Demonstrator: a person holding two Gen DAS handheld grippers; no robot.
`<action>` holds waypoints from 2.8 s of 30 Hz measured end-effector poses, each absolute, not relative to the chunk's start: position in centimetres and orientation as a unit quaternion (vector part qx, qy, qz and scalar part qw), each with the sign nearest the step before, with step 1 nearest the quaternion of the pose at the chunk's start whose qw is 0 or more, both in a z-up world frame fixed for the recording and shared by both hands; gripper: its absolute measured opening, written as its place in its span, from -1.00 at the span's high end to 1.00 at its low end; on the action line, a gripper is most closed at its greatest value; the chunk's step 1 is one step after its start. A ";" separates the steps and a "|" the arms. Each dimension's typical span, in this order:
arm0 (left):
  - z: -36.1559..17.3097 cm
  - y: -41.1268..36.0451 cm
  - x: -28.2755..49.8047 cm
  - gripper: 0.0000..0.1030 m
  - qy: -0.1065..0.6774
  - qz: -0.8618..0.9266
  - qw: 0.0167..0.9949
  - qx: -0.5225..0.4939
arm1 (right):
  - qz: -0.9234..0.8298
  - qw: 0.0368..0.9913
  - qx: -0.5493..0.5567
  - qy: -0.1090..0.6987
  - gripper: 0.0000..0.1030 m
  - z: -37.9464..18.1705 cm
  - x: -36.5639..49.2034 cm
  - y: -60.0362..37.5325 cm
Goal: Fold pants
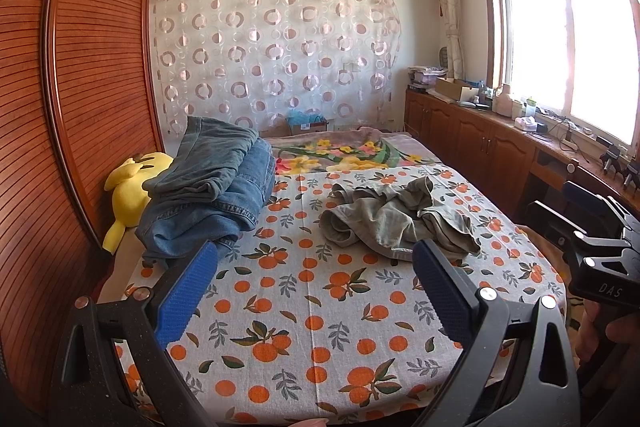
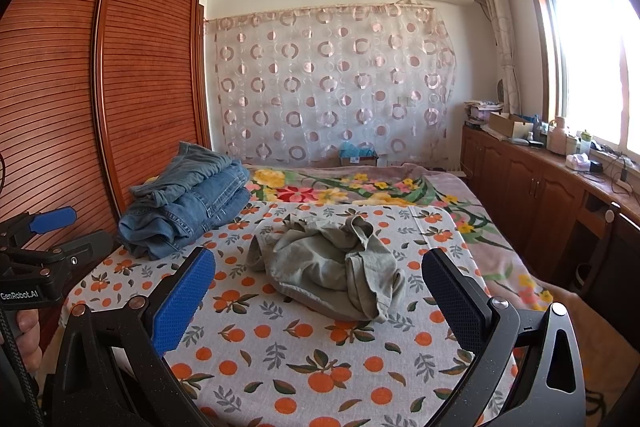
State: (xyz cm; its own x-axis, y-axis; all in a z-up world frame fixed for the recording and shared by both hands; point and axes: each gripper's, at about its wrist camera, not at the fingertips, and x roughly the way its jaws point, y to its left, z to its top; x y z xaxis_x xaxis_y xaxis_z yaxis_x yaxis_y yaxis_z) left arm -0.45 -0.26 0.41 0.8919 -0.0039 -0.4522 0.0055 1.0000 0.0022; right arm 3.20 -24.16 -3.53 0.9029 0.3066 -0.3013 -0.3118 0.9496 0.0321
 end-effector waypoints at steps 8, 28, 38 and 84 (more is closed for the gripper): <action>0.5 -0.3 -0.5 -0.91 0.233 -0.003 0.973 0.002 | 0.159 0.975 -0.008 0.153 -1.00 -3.6 3.2 -24.2; -4.4 -0.2 2.5 -0.91 0.301 -0.004 0.954 0.004 | 0.172 0.965 -0.006 0.195 -1.00 -5.0 5.7 -25.0; -7.2 1.3 4.7 -0.91 0.332 -0.015 0.943 0.002 | 0.204 0.946 -0.037 0.248 -0.53 -6.5 9.4 -24.1; -9.6 0.8 9.5 -0.88 0.367 -0.076 0.927 0.004 | 0.110 0.943 -0.061 0.308 1.00 -4.9 7.0 -33.7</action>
